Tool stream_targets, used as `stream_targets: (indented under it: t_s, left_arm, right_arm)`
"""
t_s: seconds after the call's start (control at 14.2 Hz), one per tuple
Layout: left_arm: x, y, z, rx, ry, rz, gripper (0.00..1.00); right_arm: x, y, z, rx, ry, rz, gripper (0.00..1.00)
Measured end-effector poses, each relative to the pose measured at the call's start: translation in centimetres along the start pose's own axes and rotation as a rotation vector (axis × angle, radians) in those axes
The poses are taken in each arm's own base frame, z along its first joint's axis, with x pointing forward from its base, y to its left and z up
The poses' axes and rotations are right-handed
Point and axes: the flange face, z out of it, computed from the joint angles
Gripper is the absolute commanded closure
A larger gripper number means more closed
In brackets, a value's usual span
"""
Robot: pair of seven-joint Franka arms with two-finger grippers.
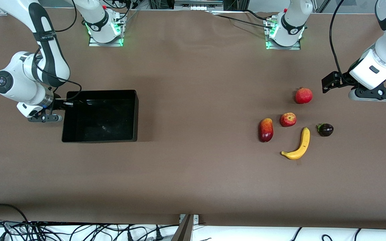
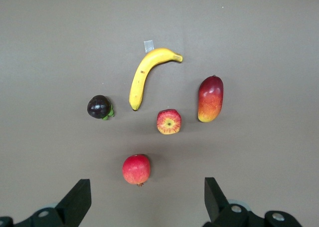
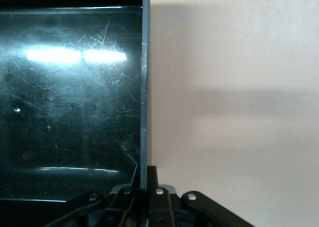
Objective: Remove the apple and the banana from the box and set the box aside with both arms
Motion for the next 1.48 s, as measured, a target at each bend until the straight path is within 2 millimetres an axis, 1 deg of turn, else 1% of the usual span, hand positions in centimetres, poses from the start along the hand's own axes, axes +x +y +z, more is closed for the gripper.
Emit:
stream_targets:
  t_s: [0.35,0.42,0.49,0.56,0.7,0.77,0.91,0.98,1.05,1.19,1.26,1.33,1.48]
  left_arm:
    - [0.0,0.0,-0.2,0.000,0.004,0.001,0.00]
    - [0.0,0.0,-0.2,0.000,0.004,0.001,0.00]
    - [0.0,0.0,-0.2,0.000,0.004,0.001,0.00]
    - [0.0,0.1,-0.2,0.000,0.004,0.001,0.00]
    - [0.0,0.1,-0.3,0.000,0.007,0.001,0.00]
    - [0.1,0.1,-0.3,0.000,0.008,0.001,0.00]
    - [0.1,0.1,-0.3,0.000,0.009,0.001,0.00]
    - [0.1,0.1,-0.3,0.000,0.009,0.002,0.00]
    - [0.1,0.1,-0.4,0.000,0.009,0.002,0.00]
    - [0.1,0.1,-0.4,0.000,0.009,0.002,0.00]
    - [0.1,0.2,-0.4,0.000,0.009,0.003,0.00]
    - [0.1,0.2,-0.4,0.000,0.010,0.003,0.00]
    - [0.1,0.2,-0.4,0.000,0.010,0.004,0.00]
  right_arm:
    - [-0.3,0.4,0.6,0.025,0.017,0.041,1.00]
    - [-0.3,0.4,0.8,0.024,0.019,0.042,0.75]
    - [-0.3,0.4,0.8,0.023,0.020,0.041,0.33]
    - [-0.3,0.4,0.9,0.022,0.021,0.041,0.00]
    - [0.2,0.1,0.5,0.018,0.041,0.034,0.00]
    - [0.7,-0.2,-0.2,0.017,0.059,0.027,0.00]
    - [2.2,-1.1,-2.4,0.019,0.093,0.005,0.00]
    - [3.0,-1.8,-3.9,0.027,0.091,-0.010,0.00]
    - [4.0,-2.8,-6.0,0.039,0.081,-0.031,0.00]
    - [5.7,-5.1,-11.1,0.059,0.068,-0.073,0.00]
    - [6.2,-6.2,-13.7,0.063,0.062,-0.088,0.00]
    - [6.4,-7.1,-16.1,0.061,0.053,-0.099,0.00]
    - [6.1,-9.0,-20.6,0.036,0.030,-0.110,0.00]
